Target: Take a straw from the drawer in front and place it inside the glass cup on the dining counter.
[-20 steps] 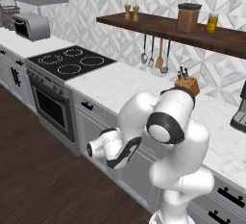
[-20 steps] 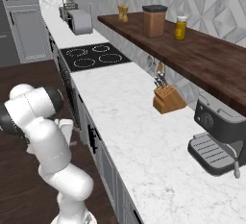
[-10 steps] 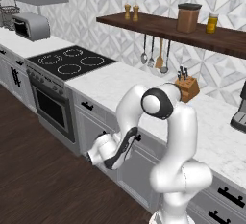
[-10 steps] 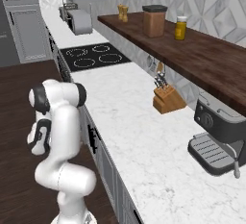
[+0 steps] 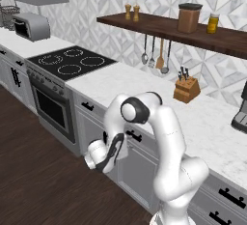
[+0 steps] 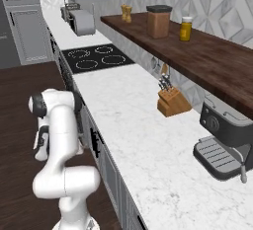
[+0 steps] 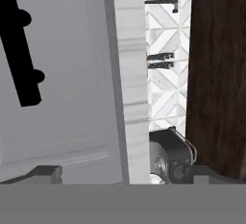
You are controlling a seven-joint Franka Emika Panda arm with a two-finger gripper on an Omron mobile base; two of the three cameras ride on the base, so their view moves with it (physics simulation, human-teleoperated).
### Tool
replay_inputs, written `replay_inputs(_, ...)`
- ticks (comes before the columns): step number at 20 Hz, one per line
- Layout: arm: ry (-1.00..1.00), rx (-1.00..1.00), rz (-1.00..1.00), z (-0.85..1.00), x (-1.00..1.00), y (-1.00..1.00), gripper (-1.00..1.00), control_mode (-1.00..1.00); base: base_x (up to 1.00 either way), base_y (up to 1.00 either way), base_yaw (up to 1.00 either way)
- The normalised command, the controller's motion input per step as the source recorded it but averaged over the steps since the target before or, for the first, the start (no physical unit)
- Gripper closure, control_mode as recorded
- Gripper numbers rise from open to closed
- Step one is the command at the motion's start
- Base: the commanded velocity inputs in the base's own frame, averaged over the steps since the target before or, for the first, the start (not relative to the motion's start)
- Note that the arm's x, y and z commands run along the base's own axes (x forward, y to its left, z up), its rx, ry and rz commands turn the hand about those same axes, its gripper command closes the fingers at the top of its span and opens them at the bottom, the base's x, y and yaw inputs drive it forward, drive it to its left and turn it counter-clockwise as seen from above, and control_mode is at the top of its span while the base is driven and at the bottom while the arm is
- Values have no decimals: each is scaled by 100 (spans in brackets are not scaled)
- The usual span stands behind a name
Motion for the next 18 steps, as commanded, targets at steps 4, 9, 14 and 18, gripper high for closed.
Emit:
replay_inputs(4,-1,0,0,-9,38,-23,-100,-100,0,0,0)
replay_inputs(9,1,10,2,-14,23,-33,-100,-100,0,0,0)
replay_inputs(14,2,15,6,-15,19,-17,-100,-100,0,0,0)
replay_inputs(18,0,10,9,-17,21,-16,-100,-100,0,0,0)
